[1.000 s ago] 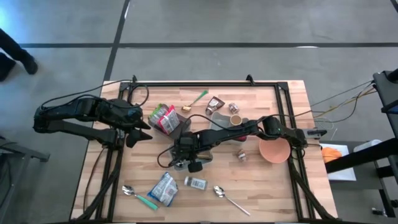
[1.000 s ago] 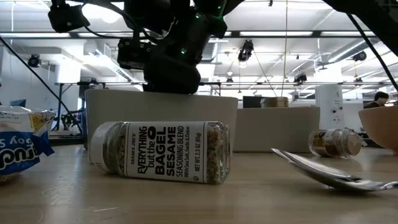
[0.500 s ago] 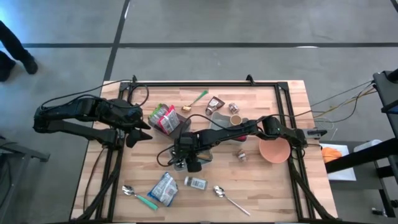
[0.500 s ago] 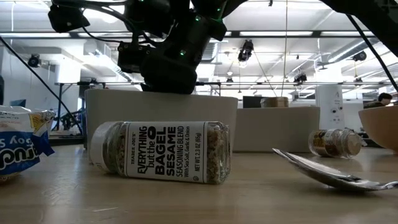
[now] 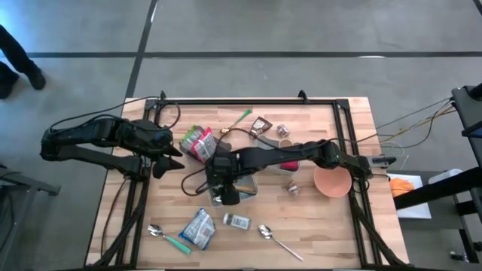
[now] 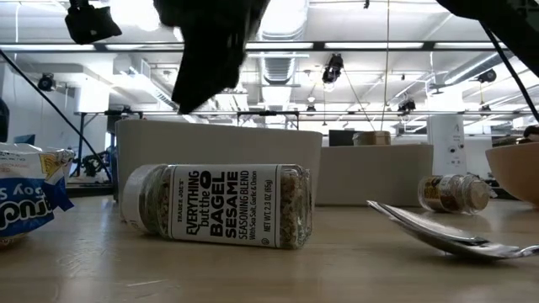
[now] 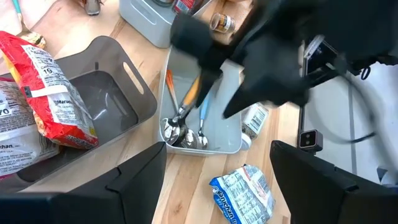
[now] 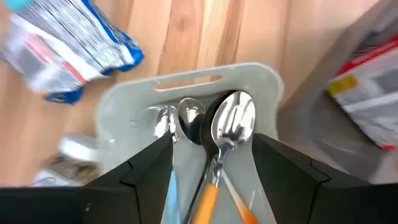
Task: Pick & Place Food Item
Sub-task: Put the orange seasoning pack into the top gray bin
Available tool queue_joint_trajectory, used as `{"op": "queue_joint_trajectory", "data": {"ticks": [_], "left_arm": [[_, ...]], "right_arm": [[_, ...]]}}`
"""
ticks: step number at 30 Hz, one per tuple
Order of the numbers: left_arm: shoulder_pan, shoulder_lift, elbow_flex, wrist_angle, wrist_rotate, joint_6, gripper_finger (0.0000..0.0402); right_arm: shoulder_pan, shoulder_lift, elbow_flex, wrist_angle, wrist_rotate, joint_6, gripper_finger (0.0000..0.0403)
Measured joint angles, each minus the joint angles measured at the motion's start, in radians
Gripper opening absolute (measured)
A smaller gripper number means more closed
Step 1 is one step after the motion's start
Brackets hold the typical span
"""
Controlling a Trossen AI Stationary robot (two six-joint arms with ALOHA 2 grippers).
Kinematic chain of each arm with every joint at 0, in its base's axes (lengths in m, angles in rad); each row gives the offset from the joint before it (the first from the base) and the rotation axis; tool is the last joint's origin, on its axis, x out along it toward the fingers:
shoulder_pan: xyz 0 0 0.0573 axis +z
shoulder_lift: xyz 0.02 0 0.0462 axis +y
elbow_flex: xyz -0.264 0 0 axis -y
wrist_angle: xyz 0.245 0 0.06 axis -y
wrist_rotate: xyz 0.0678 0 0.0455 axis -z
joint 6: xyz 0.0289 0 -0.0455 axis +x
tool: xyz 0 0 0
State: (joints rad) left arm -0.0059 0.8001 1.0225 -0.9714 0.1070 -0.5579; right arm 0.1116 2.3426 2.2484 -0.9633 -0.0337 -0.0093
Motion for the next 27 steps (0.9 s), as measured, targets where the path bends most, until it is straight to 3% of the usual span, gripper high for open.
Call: {"op": "queue_joint_trajectory", "data": {"ticks": [4,13,19,23,27], "left_arm": [[0.0,-0.003,0.0,0.0,0.001,0.015,0.0292],[0.0,-0.021,0.0,0.004,0.0,0.056,0.0292],[0.001,-0.002,0.0,0.075,-0.01,0.049,0.0292],[0.001,0.025,0.0,0.135,-0.024,0.036,0.0292],[0.002,0.046,0.0,0.179,-0.065,-0.02,0.0292]], "right_arm": [[-0.001,-0.017,0.109,-0.14,0.006,0.054,0.022],[-0.041,-0.234,0.039,-0.219,0.221,0.199,0.022],[-0.163,-0.368,-0.036,-0.224,0.374,0.323,0.022],[-0.318,-0.408,-0.086,-0.245,0.315,0.439,0.0219],[-0.496,-0.404,-0.153,-0.255,0.075,0.58,0.0219]]}}
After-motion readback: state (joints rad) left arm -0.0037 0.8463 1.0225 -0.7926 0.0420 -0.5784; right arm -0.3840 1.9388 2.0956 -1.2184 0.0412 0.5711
